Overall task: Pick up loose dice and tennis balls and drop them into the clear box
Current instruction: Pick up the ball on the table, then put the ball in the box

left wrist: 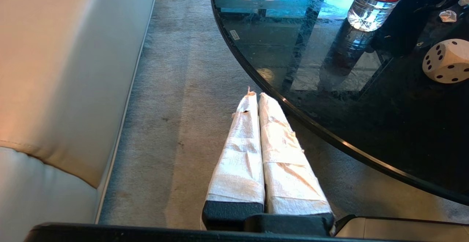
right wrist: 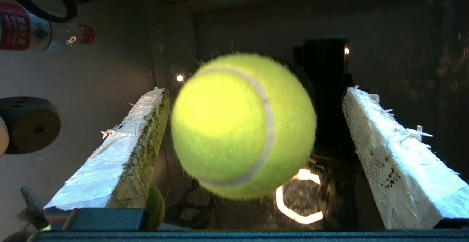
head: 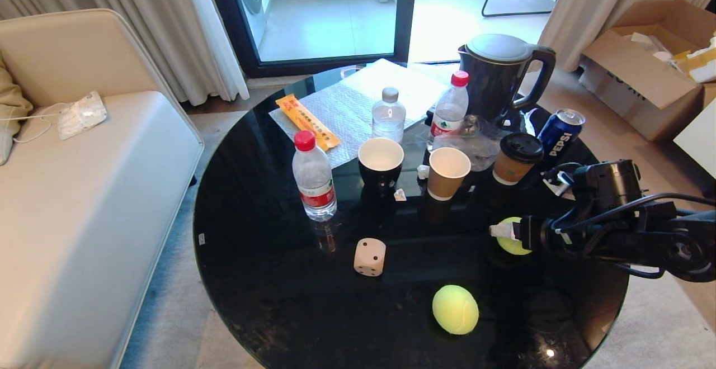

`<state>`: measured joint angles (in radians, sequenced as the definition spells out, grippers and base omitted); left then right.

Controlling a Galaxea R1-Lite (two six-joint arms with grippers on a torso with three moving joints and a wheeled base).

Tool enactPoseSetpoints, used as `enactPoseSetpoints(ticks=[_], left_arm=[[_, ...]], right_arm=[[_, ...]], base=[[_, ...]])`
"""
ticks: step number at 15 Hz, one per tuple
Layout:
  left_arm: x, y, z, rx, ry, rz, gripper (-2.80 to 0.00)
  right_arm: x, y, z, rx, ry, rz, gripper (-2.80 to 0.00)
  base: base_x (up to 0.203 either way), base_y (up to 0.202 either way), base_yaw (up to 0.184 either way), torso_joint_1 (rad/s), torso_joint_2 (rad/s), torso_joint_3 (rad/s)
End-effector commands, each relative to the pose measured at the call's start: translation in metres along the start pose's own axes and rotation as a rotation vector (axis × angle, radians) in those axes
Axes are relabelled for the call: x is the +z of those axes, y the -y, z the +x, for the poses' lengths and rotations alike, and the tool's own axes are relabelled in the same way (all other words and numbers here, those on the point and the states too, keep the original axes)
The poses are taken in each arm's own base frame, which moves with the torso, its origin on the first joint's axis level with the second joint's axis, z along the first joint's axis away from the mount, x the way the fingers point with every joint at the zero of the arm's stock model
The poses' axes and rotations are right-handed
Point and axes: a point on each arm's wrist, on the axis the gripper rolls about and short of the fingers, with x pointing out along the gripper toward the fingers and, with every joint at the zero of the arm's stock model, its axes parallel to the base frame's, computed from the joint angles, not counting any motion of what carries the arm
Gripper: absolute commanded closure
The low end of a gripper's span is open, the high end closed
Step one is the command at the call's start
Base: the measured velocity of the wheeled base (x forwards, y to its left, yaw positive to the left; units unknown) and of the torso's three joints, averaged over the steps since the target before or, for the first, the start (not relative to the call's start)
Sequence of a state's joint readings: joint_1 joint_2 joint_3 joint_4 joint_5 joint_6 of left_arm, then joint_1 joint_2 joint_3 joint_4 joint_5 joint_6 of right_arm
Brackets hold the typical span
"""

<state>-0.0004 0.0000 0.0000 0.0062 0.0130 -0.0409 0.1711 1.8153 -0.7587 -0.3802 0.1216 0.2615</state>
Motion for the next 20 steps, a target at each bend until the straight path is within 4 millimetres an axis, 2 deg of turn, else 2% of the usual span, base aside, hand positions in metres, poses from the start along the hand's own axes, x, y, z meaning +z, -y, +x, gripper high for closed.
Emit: enactPoseSetpoints(ticks=[1, 2, 3, 8, 11, 13, 16, 18, 20], left_arm=[[0.000, 0.000, 0.000, 0.001, 0.000, -0.001, 0.00], [0.000, 0.000, 0.000, 0.001, 0.000, -0.001, 0.00], [0.000, 0.000, 0.000, 0.000, 0.000, -0.001, 0.00], [0.000, 0.000, 0.000, 0.001, 0.000, -0.001, 0.00], [0.000, 0.000, 0.000, 0.001, 0.000, -0.001, 0.00], [0.000, 0.000, 0.000, 0.001, 0.000, -0.001, 0.00], [0.000, 0.000, 0.000, 0.000, 0.000, -0.001, 0.00], [0.000, 0.000, 0.000, 0.000, 0.000, -0.001, 0.00], [0.000, 0.000, 0.000, 0.001, 0.000, -0.001, 0.00]], right_arm=[[0.001, 0.001, 0.004, -0.003, -0.004, -0.002, -2.80], [0.000, 0.001, 0.005, -0.004, -0.007, -0.003, -2.80], [0.000, 0.002, 0.006, -0.004, -0.010, -0.008, 0.00], [0.000, 0.002, 0.009, -0.009, -0.017, -0.026, 0.00], [0.008, 0.003, -0.006, -0.011, 0.030, -0.033, 0.00], [0.013, 0.001, -0.029, -0.009, 0.073, -0.036, 0.00], [0.013, 0.002, -0.080, -0.034, 0.117, -0.057, 0.00], [0.000, 0.003, -0.119, -0.072, 0.148, -0.064, 0.00], [-0.025, 0.004, -0.152, -0.105, 0.173, -0.080, 0.00]], base=[[0.000, 0.000, 0.000, 0.000, 0.00, 0.000], [0.000, 0.000, 0.000, 0.000, 0.00, 0.000], [0.000, 0.000, 0.000, 0.000, 0.00, 0.000], [0.000, 0.000, 0.000, 0.000, 0.00, 0.000], [0.000, 0.000, 0.000, 0.000, 0.00, 0.000], [0.000, 0.000, 0.000, 0.000, 0.00, 0.000], [0.000, 0.000, 0.000, 0.000, 0.00, 0.000], [0.000, 0.000, 0.000, 0.000, 0.00, 0.000], [0.000, 0.000, 0.000, 0.000, 0.00, 0.000]])
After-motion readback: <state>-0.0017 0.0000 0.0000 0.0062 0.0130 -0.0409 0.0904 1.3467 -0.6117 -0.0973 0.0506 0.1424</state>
